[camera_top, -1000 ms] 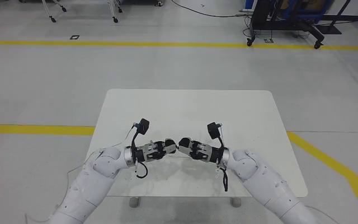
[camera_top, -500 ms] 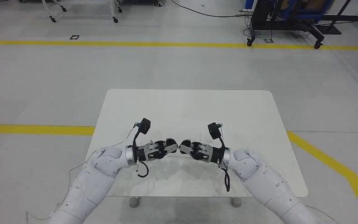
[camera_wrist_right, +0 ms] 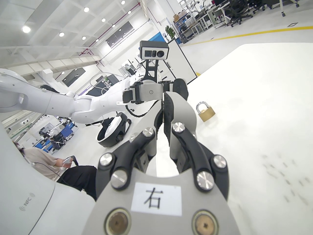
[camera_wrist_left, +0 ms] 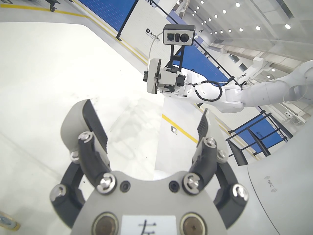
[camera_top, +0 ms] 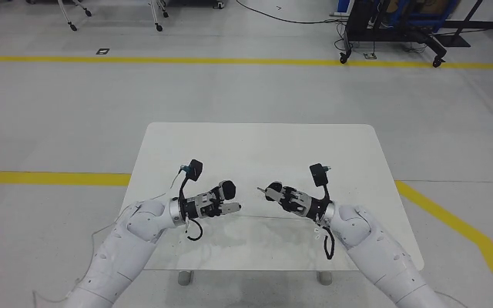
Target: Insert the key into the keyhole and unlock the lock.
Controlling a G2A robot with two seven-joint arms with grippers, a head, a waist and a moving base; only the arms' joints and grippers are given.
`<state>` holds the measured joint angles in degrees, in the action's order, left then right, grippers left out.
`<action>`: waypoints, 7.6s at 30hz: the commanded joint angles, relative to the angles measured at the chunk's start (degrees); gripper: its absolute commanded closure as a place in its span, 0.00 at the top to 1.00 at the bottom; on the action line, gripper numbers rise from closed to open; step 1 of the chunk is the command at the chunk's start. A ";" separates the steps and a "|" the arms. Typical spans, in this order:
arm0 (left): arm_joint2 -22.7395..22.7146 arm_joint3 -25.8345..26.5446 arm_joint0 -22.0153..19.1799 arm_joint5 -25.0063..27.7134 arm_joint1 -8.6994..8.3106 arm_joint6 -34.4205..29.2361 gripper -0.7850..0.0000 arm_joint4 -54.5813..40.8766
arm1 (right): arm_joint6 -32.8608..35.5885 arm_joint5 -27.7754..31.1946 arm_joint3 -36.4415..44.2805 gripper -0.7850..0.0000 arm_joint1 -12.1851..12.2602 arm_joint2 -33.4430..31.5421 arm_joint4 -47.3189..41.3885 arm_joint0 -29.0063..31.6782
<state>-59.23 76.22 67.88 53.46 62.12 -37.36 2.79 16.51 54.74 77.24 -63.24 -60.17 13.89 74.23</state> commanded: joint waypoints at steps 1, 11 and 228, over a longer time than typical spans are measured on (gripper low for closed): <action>0.00 0.00 0.00 0.00 0.00 0.00 1.00 0.00 | 0.06 -0.03 -0.03 0.00 -0.01 0.09 -0.03 -0.06; -9.09 17.62 4.72 -13.59 -2.63 -3.46 1.00 26.06 | 0.06 -0.03 -0.03 0.00 -0.01 0.09 -0.03 -0.06; 16.71 -39.81 -28.05 -64.35 19.55 -23.05 0.00 -47.82 | -23.45 -5.55 34.48 0.00 4.53 -20.86 109.39 10.28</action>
<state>-42.33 35.67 39.22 -10.33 81.76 -61.90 -45.27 -8.11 50.15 110.10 -58.82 -81.99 119.73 84.49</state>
